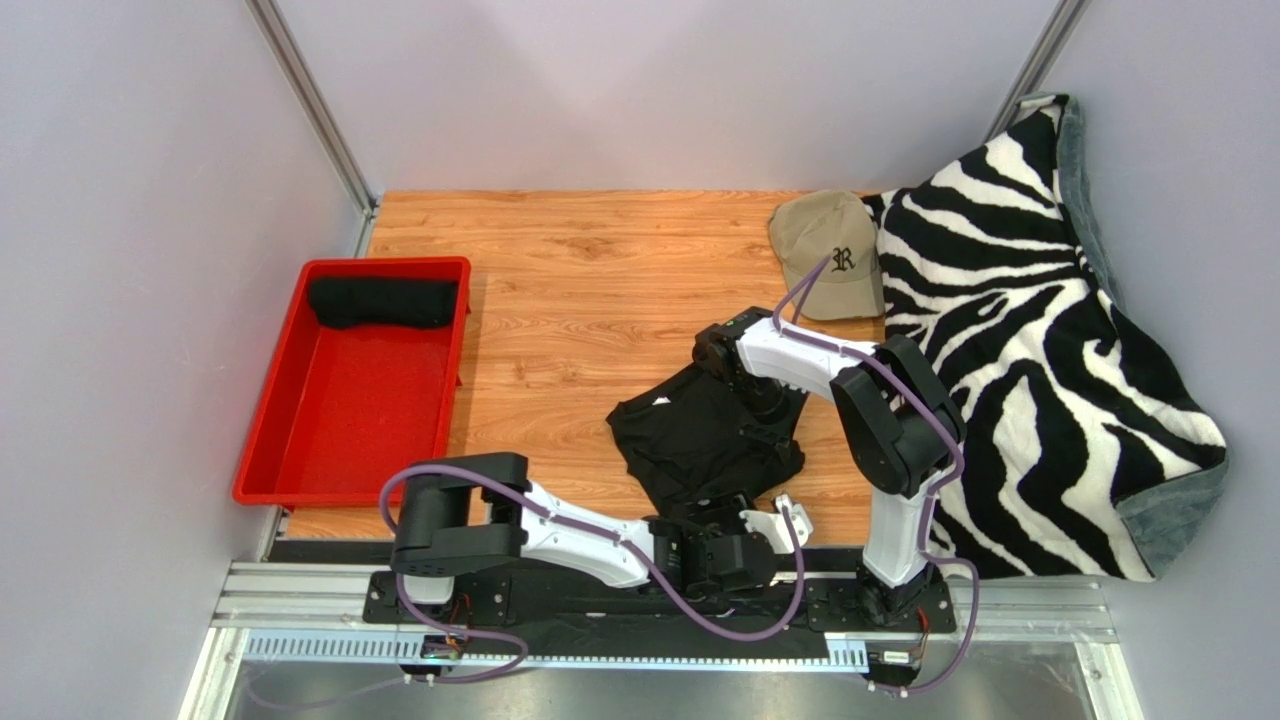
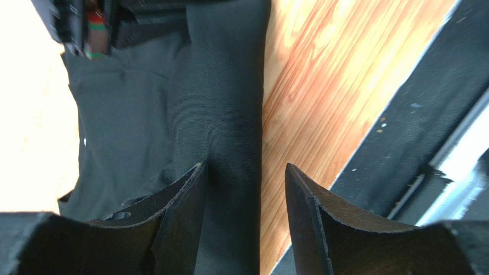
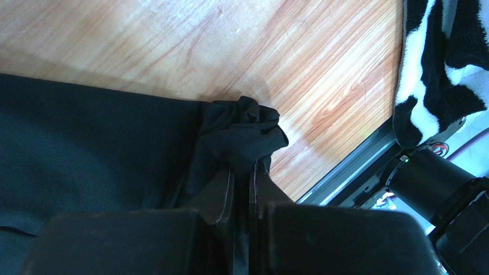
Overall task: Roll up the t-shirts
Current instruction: Roll the T-shirt to the center of the board.
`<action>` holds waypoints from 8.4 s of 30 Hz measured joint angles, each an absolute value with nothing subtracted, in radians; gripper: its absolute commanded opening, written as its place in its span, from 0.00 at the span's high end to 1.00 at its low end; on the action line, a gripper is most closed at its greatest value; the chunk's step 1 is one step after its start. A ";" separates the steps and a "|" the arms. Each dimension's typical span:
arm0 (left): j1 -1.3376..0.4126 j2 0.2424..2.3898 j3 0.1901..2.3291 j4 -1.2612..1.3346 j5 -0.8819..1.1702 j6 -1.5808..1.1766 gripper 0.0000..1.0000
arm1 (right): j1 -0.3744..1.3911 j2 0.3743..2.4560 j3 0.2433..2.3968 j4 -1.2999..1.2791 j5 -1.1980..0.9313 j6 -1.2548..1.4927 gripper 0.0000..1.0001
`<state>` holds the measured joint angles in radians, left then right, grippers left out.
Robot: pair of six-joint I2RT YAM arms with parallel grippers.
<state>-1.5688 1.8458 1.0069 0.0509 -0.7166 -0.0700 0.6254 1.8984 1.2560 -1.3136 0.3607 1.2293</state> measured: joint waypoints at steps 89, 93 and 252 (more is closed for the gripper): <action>-0.886 1.385 0.762 0.084 0.427 -0.666 0.54 | 0.759 1.626 1.057 -1.116 0.427 1.338 1.00; -1.033 1.279 0.775 -0.001 0.178 -0.579 0.54 | 0.735 1.718 1.133 -1.171 0.409 1.286 1.00; -1.530 1.845 1.093 -0.183 -0.767 -0.198 0.71 | 0.697 1.903 1.330 -1.226 0.329 1.040 0.92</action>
<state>-1.5303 1.8446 1.0931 -0.1825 -0.7666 -0.1982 0.6968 1.9030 1.3300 -1.2263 0.3290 1.0401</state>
